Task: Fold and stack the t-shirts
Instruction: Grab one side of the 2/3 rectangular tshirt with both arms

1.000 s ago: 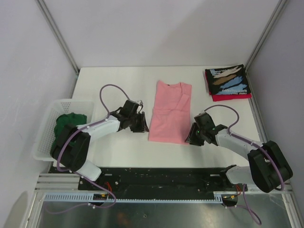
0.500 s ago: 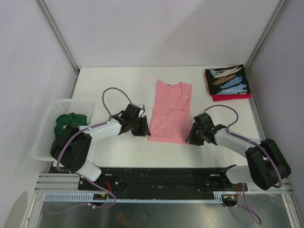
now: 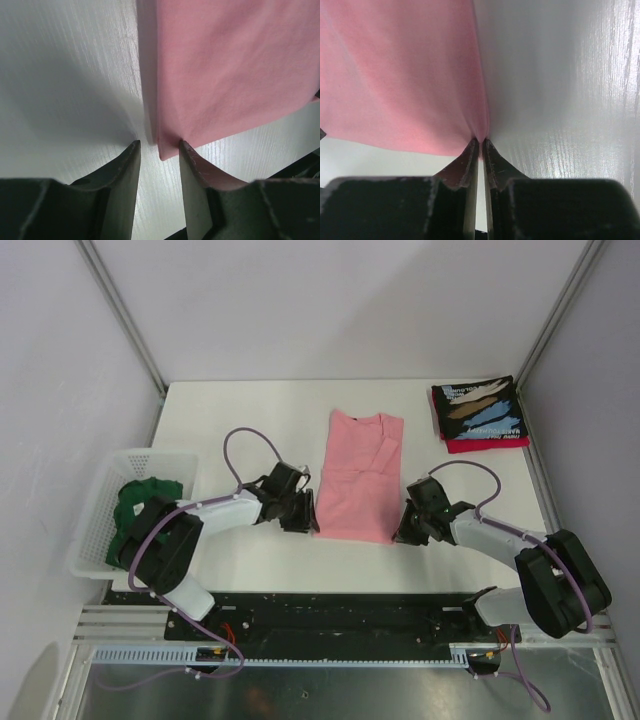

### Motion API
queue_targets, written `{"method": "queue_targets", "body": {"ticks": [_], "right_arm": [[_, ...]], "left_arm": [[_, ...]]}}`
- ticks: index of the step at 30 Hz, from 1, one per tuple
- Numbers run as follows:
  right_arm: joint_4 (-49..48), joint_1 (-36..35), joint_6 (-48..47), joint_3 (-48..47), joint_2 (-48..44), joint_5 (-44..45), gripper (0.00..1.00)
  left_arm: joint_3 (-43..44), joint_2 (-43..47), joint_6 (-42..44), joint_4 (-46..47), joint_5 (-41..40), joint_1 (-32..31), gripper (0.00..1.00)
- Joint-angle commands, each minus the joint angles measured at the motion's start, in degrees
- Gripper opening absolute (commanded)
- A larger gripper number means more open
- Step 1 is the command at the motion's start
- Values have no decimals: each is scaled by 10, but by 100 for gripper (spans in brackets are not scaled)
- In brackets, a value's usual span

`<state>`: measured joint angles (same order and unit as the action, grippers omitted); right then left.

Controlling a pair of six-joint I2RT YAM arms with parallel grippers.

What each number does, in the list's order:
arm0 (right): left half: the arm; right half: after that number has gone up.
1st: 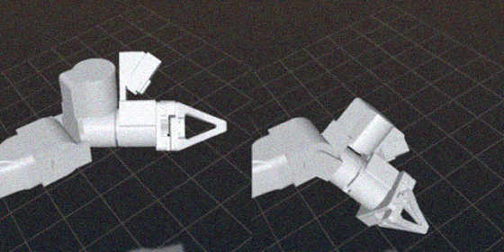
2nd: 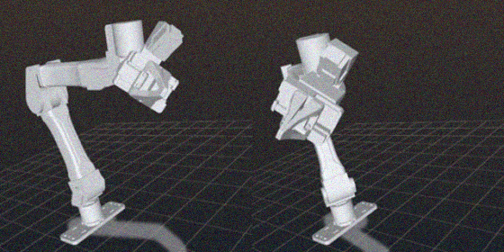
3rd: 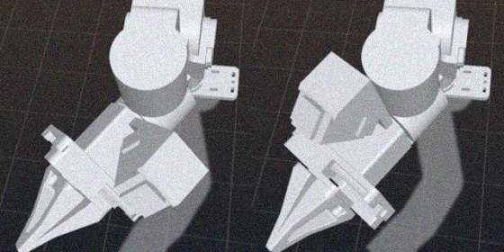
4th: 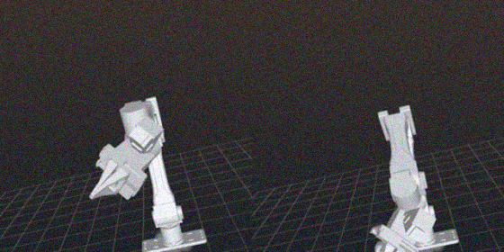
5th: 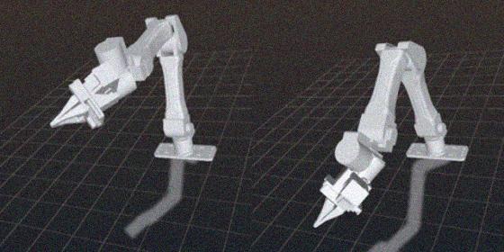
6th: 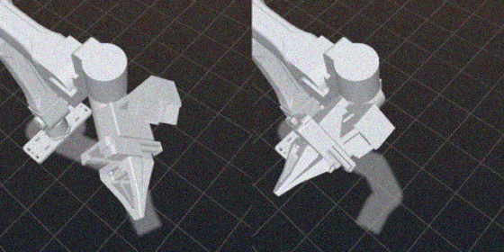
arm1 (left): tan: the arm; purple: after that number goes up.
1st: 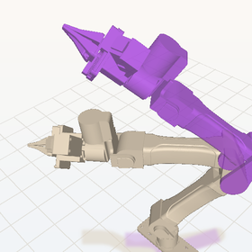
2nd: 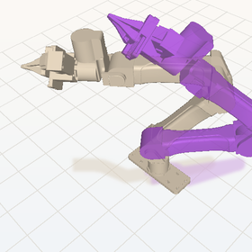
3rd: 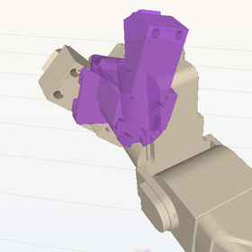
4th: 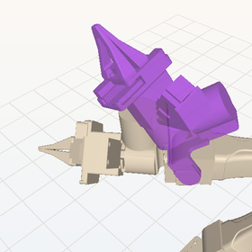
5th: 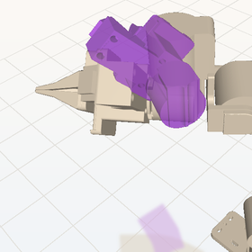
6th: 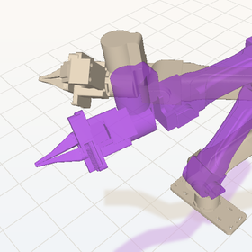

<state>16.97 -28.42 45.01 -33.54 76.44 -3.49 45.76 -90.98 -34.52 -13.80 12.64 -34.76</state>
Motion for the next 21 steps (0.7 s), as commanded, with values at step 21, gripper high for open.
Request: {"method": "queue_targets", "body": {"ticks": [21], "right_arm": [[-3,-2,-4,0,4,7,5]], "left_arm": [[1,-23,-14,17,-8,-28,27]]}}
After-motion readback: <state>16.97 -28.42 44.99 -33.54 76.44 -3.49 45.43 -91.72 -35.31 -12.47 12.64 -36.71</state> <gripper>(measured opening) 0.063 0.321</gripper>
